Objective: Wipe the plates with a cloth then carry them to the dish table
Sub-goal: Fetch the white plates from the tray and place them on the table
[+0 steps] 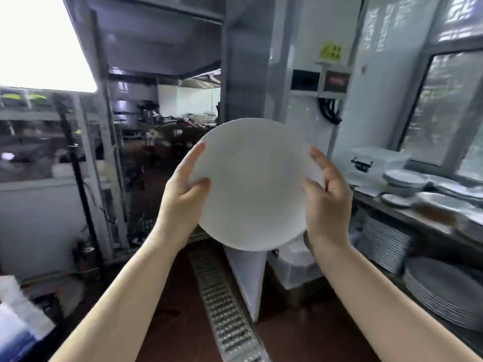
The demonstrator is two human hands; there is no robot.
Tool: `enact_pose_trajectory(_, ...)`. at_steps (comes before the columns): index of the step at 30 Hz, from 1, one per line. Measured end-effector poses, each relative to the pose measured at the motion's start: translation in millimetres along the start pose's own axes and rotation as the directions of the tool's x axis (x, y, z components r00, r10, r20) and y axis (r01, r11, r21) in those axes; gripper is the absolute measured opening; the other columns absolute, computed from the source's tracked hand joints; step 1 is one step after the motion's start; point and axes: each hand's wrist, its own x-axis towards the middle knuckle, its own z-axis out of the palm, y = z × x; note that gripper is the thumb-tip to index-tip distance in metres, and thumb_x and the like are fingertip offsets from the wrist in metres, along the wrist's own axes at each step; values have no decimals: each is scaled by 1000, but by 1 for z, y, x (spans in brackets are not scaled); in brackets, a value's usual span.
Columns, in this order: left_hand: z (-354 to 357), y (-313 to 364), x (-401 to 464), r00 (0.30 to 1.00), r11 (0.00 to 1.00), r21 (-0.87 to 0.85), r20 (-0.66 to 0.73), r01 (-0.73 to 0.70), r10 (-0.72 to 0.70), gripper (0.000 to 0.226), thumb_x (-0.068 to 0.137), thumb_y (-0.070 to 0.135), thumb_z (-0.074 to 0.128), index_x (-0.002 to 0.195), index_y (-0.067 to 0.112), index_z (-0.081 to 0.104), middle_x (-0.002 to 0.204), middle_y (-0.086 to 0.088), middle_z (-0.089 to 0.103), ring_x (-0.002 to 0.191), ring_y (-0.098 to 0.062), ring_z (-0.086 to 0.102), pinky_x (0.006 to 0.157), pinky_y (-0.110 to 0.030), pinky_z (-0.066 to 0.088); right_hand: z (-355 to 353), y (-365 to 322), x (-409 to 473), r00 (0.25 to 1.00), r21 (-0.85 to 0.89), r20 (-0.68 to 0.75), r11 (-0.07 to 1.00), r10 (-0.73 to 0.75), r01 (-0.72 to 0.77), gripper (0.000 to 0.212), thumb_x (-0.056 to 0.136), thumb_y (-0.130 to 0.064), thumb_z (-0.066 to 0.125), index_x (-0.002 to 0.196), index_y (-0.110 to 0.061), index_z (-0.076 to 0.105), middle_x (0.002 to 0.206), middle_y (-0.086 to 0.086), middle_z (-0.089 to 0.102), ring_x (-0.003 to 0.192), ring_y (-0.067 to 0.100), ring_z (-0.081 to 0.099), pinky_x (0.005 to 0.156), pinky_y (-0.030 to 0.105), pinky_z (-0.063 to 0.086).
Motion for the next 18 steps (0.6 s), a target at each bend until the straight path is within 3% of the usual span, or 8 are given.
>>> enact_pose_trajectory(4, 85, -31, 33, 986, 999, -36, 167, -12, 18, 61, 76, 10, 48, 117, 56, 55, 99, 29, 67, 82, -2, 56, 79, -18, 44, -64, 16, 40, 989, -66, -139, 997, -49, 40, 55, 83, 6, 48, 113, -38, 62, 115, -30, 59, 102, -16, 56, 78, 1, 41)
enact_pose_trajectory(6, 125, -45, 47, 975, 998, -56, 222, 3, 10, 62, 75, 12, 48, 116, 59, 54, 115, 31, 63, 100, 4, 59, 88, -17, 43, -93, 24, 60, 976, -101, -202, 993, -85, 66, 54, 81, 8, 48, 113, -33, 62, 114, -26, 60, 88, -18, 58, 69, 0, 41)
enact_pose_trajectory(8, 166, -62, 60, 962, 996, -89, 272, 16, 9, 63, 75, 14, 47, 116, 61, 52, 131, 23, 58, 120, 3, 52, 99, -24, 43, -120, 34, 81, 964, -152, -245, 986, -109, 73, 54, 79, 6, 48, 114, -32, 62, 102, -26, 67, 73, -14, 59, 62, -1, 41)
enact_pose_trajectory(10, 204, -81, 74, 944, 992, -120, 329, 38, 4, 63, 75, 16, 47, 120, 61, 51, 131, 23, 56, 118, 5, 52, 97, -23, 44, -145, 46, 100, 948, -200, -295, 978, -120, 62, 53, 77, 1, 49, 112, -36, 64, 92, -24, 69, 66, -2, 58, 59, 0, 41)
enact_pose_trajectory(13, 264, -112, 99, 906, 983, -175, 423, 63, 17, 62, 82, 14, 49, 122, 61, 49, 120, 35, 52, 95, 18, 53, 73, -4, 42, -178, 67, 132, 915, -242, -379, 969, -135, 43, 52, 75, -3, 48, 111, -37, 65, 100, -24, 64, 84, 12, 56, 62, 10, 49)
enact_pose_trajectory(15, 307, -129, 115, 876, 974, -211, 480, 81, 31, 64, 90, 7, 49, 117, 65, 48, 121, 37, 50, 100, 17, 50, 72, 0, 39, -201, 78, 154, 892, -287, -425, 957, -153, 27, 54, 76, -1, 48, 114, -35, 65, 99, -29, 64, 93, 12, 45, 63, 13, 52)
enact_pose_trajectory(18, 375, -149, 130, 822, 958, -268, 565, 99, 73, 65, 90, 2, 50, 115, 61, 48, 119, 39, 47, 100, 26, 47, 74, 3, 38, -244, 92, 180, 835, -360, -521, 933, -175, -30, 55, 73, -8, 47, 113, -41, 64, 105, -16, 51, 93, 13, 43, 56, 19, 49)
